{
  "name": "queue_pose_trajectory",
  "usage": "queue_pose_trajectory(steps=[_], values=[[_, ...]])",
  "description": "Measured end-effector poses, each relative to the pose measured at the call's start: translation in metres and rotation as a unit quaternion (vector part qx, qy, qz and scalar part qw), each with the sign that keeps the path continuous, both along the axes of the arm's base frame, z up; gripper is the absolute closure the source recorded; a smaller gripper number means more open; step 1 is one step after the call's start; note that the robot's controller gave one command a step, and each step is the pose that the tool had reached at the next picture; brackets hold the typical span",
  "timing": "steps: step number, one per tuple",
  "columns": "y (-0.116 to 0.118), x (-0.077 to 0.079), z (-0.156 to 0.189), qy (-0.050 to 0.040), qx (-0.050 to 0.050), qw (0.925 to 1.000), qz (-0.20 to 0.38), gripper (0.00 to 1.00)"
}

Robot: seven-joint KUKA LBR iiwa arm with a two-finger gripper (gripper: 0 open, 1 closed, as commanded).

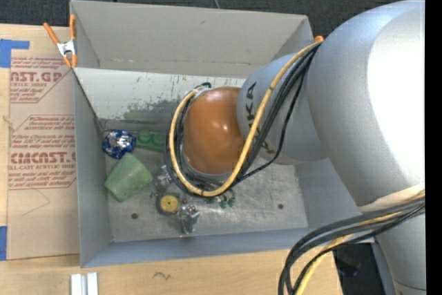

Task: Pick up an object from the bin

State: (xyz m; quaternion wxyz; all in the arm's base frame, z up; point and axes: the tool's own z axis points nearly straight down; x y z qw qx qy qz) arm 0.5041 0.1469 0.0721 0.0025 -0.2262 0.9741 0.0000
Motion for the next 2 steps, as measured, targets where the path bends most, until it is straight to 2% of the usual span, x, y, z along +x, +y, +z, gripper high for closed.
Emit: queue_pose_trajectory(steps=[1,2], values=[[-0.001,0.000,0.001,0.0022,0.000,1.0000,-0.002,1.00],[-0.008,0.017,0.172,-0.0029,0.000,0.9961,0.088,1.00]])
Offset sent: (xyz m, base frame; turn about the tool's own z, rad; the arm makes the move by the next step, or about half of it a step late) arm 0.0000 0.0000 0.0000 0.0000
